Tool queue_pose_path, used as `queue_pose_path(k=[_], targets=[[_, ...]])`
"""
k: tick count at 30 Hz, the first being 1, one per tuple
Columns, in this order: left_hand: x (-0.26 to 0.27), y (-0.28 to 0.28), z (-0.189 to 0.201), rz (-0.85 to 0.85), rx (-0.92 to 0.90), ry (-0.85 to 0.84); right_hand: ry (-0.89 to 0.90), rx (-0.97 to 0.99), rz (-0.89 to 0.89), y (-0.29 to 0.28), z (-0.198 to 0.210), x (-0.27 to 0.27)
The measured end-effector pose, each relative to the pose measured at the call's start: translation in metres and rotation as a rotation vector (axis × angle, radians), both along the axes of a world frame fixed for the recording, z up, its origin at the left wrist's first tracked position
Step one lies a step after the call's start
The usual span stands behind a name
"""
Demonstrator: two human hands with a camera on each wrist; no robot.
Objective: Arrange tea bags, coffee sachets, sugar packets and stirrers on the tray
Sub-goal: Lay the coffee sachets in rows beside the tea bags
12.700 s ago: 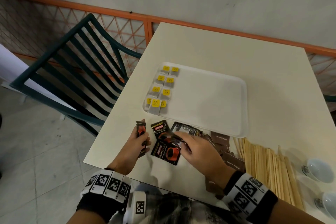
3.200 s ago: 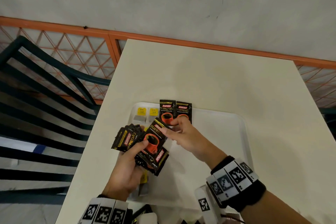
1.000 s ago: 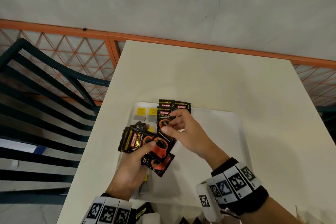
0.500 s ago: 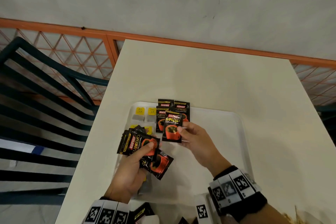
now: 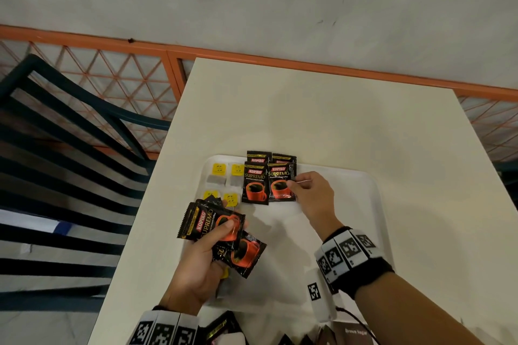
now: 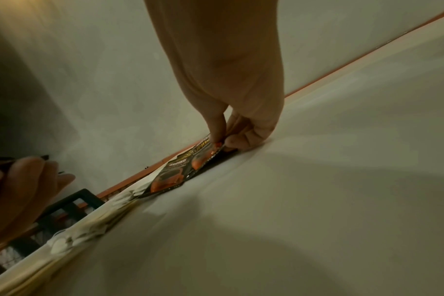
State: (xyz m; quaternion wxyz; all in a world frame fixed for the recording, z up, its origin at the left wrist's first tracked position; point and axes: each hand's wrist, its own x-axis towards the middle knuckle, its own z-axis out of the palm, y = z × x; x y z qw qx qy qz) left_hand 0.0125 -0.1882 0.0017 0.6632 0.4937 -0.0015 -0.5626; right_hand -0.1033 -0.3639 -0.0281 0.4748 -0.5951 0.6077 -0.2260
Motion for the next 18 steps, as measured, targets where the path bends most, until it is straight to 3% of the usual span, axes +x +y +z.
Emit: queue_pose_path(k=[14, 18], targets=[[0.000, -0.002, -0.001, -0.018, -0.039, 0.031, 0.054, -0.101, 0.042, 0.009, 0.007, 0.002], [-0.001, -0.006, 0.002, 0.003, -0.053, 0.034, 0.007, -0.038, 0.283, 0.030, 0.029, 0.003]])
